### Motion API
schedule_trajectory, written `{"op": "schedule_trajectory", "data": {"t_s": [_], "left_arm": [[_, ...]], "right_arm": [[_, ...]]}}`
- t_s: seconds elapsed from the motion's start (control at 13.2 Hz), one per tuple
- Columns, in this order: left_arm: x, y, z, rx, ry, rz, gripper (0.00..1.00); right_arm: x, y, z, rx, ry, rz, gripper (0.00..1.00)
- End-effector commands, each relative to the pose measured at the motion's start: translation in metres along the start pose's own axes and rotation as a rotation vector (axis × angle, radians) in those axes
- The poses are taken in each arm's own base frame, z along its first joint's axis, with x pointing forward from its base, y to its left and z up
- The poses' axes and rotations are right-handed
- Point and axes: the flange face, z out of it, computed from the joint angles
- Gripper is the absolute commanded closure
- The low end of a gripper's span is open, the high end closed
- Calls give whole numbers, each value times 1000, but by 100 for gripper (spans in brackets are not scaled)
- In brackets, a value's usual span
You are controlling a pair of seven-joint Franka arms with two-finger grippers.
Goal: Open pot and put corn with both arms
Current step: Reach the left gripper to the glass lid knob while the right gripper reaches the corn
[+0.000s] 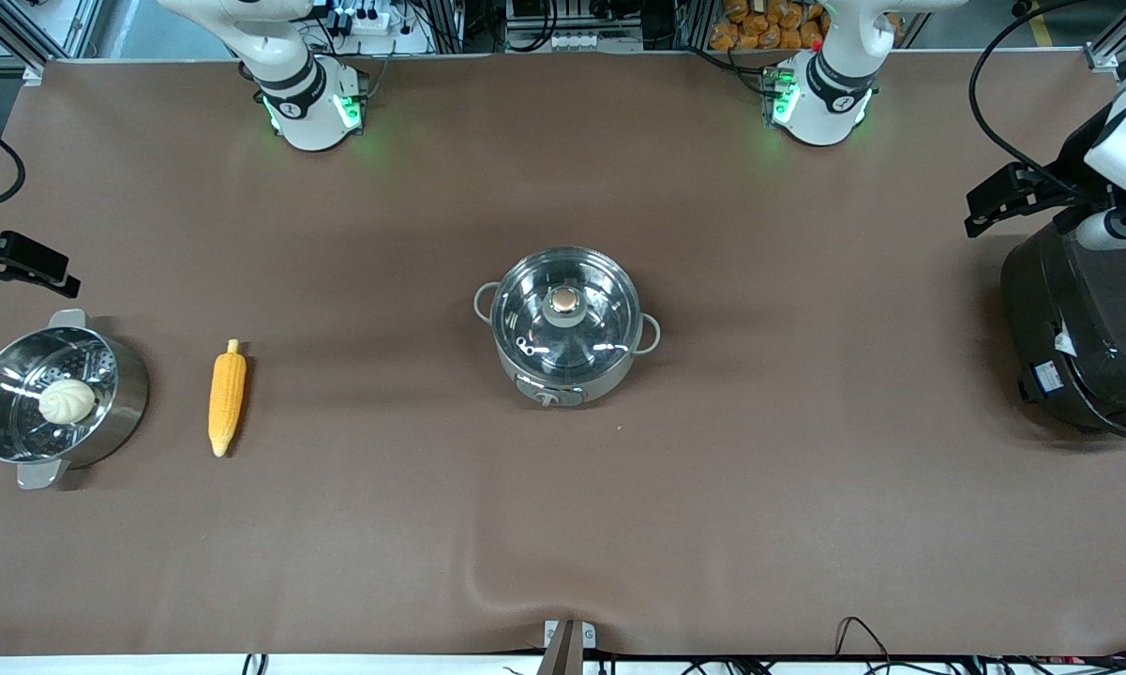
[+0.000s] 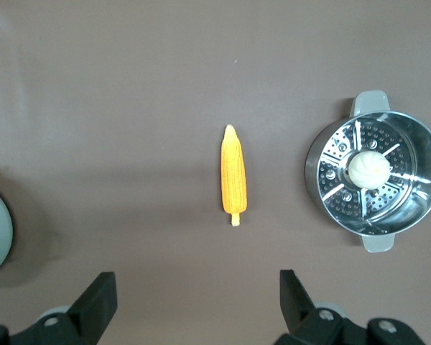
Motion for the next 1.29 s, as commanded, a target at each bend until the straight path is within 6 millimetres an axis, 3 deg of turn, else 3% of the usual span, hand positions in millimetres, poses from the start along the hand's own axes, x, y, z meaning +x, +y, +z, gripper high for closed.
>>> {"op": "schedule_trajectory", "data": {"t_s": [0.0,0.15,0.38,0.45,0.68,0.83,1.21], "left_arm": [[0,0,-4,-11,-5,10,0],[2,3,-10,-12,11,18,0],[25,24,-4,-63,10,48,0],[26,47,0,-58,5,82,0],[23,76,6,-58,-6,103,0],[22,116,23,-54,-40,86,0],[-1,286,88,-54,-41,-119,0]], "right_arm": [[-2,-5,-2,14,6,-9,0],[-1,-6,-2,16,10,-13,0],[2,-11,-2,17,15,-24,0],[1,-10,-3,18,15,-21,0],[0,-4,-3,18,8,-9,0],[-2,4,-4,36,8,5,0],[-4,1,-4,42,-8,0,0]]}}
